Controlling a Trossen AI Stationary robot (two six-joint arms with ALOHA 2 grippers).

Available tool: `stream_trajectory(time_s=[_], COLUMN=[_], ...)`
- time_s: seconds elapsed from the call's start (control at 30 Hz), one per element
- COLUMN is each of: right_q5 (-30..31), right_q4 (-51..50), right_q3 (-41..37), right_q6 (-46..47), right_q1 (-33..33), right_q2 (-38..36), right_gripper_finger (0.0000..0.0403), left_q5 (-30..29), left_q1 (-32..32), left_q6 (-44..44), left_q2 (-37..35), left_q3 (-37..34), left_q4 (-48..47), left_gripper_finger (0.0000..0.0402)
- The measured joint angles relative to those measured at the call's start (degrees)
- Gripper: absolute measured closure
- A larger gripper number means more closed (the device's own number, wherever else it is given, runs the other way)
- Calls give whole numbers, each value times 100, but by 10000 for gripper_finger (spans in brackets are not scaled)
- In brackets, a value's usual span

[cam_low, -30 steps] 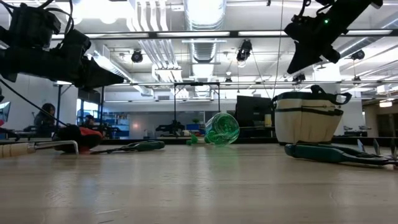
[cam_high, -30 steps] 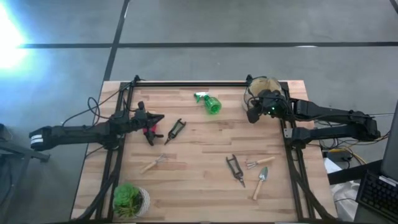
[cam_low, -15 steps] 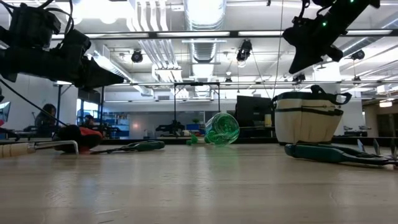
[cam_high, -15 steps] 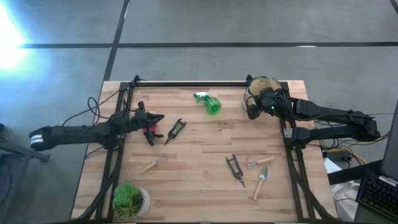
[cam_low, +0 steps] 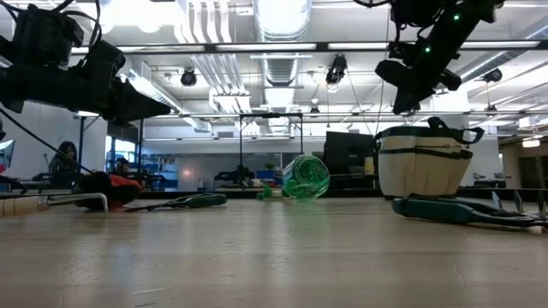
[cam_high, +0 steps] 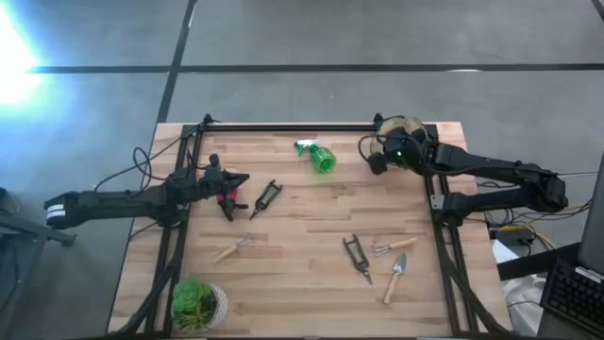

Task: Pick & Place Garden tools in Gardening bag
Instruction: Put the right shear scissors into the gardening bag

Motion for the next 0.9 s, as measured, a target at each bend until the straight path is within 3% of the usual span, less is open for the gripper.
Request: stream_trajectory(time_s=[0.07, 0.23, 0.47, 0.6, 0.73, 0.9], right_q5=[-58, -1043, -1034, -1139, -1631, -1683], right_q4=[-4, -248, -1413, -1547, -1557, -1539], right_q3=[164, 754, 1534, 1690, 1753, 1645], right_q6=[-151, -733, -1139, -1500, -1595, -1780], right_q1=[-131, -506, -880, -1012, -1154, -1193], right_q2=[134, 524, 1074, 1244, 1274, 1189], right_gripper_finger=[394, 394, 394, 394, 394, 393], left_q5=[-2, -1, 0, 0, -2, 0], left_q1=[2, 0, 2, 1, 2, 0], left_q6=[1, 1, 1, 1, 0, -1], left_q2=[1, 0, -1, 0, 0, -1], left_q3=[0, 0, 2, 2, 1, 1], left_q4=[-1, -1, 1, 0, -1, -1], left_gripper_finger=[387, 387, 387, 387, 387, 387])
